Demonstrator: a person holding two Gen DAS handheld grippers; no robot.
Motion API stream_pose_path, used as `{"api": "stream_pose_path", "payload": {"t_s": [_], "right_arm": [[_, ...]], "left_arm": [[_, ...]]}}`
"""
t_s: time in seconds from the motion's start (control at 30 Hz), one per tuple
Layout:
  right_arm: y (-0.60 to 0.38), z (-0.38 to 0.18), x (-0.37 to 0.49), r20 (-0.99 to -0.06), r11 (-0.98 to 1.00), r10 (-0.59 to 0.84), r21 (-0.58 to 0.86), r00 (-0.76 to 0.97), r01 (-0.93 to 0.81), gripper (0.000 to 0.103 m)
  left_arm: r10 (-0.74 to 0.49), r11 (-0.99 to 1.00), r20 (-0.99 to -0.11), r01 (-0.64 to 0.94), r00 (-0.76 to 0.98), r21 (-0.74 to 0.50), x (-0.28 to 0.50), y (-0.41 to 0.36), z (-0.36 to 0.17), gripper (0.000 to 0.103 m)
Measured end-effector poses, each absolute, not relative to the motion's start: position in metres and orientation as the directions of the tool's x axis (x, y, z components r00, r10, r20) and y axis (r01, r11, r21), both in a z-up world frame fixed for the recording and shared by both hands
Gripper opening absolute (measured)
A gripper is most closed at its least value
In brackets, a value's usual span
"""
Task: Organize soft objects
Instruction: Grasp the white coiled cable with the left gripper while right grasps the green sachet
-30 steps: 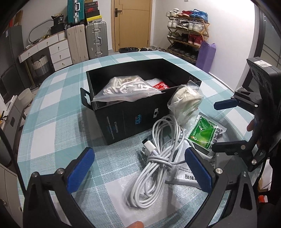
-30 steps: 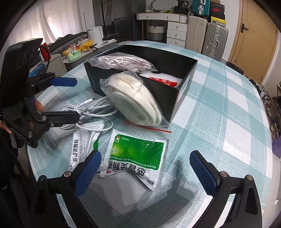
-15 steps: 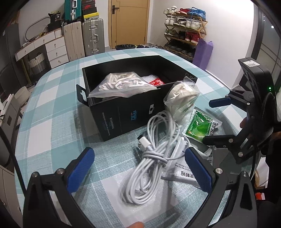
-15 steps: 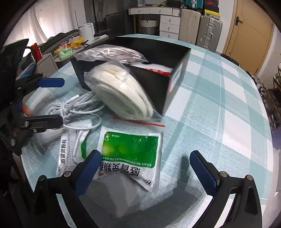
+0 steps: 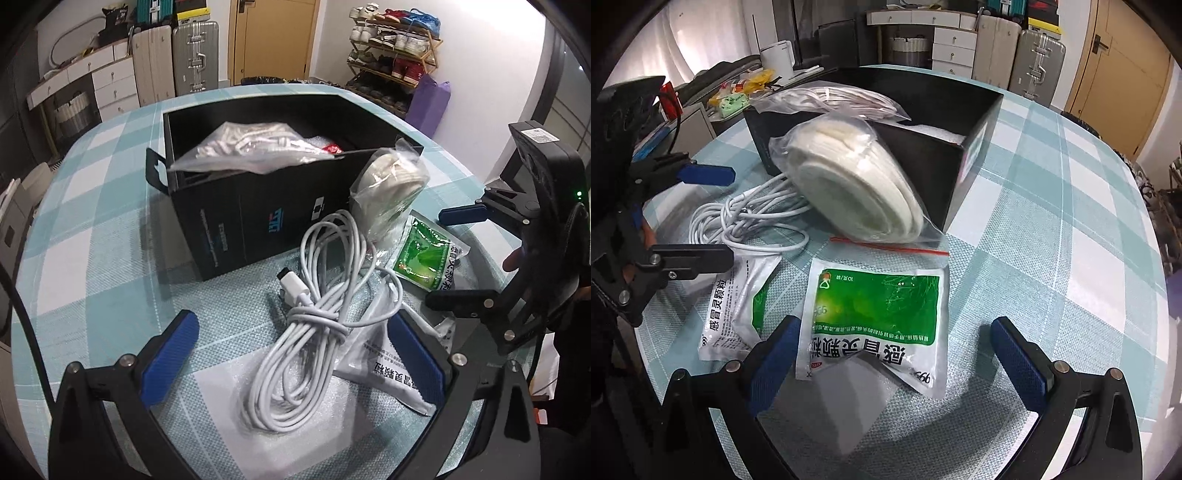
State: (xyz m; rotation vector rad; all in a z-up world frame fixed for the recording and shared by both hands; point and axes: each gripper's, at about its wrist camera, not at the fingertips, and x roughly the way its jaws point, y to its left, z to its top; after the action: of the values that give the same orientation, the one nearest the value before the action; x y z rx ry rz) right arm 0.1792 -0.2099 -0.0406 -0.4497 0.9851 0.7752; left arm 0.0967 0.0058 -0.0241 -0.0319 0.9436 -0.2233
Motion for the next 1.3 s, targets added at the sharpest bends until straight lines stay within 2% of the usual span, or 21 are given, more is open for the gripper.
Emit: {"api": "stream_pose_path", "payload": {"t_s": [0.03,0.1,0.23,0.33,0.5,0.57,0.73,0.83,1.3], "right_arm": [[-0.210,-0.041,0.179,-0.868,0.654,0.376,0.002,0.323,-0.756,0.102],[-0.211,-0.041,0.180,-0.868,0.653,0.378,0.002,0.323,-0.757,0.102],[-0.211,-0.041,0.180,-0.864,0.645,0.387,0.004,0.323,-0.764,0.100],[-0.210,-0.038,0.174,-0.858,0.625,0.403,0.003,0.319,-0.781,0.089],[-0.208,-0.035,0.169,-0.850,0.601,0.422,0.004,0.313,-0.800,0.074],[-0.208,-0.034,0.167,-0.846,0.598,0.424,-0.006,0.323,-0.802,0.068],[-0.208,-0.033,0.167,-0.838,0.575,0.442,-0.009,0.319,-0.818,0.057],[-0.208,-0.032,0.165,-0.837,0.567,0.446,-0.011,0.319,-0.823,0.054],[-0.219,-0.009,0.160,-0.802,0.567,0.479,-0.029,0.358,-0.823,0.053]], "left_arm": [[-0.204,0.977,-0.799,0.174,0.565,-0.127,0.097,0.006,-0.025,0.100],[-0.218,0.974,-0.799,0.175,0.560,-0.144,0.097,0.007,-0.026,0.091],[-0.241,0.969,-0.789,0.188,0.565,-0.161,0.095,0.006,-0.026,0.085],[-0.255,0.965,-0.783,0.202,0.567,-0.168,0.092,0.005,-0.026,0.077],[-0.286,0.956,-0.775,0.229,0.563,-0.186,0.088,0.002,-0.023,0.047],[-0.292,0.953,-0.775,0.237,0.560,-0.188,0.088,0.000,-0.022,0.038],[-0.300,0.948,-0.771,0.264,0.561,-0.177,0.086,-0.004,-0.018,0.033],[-0.305,0.946,-0.767,0.269,0.564,-0.178,0.085,-0.004,-0.015,0.032],[-0.348,0.932,-0.735,0.301,0.582,-0.203,0.077,0.001,0.005,0.031]]}}
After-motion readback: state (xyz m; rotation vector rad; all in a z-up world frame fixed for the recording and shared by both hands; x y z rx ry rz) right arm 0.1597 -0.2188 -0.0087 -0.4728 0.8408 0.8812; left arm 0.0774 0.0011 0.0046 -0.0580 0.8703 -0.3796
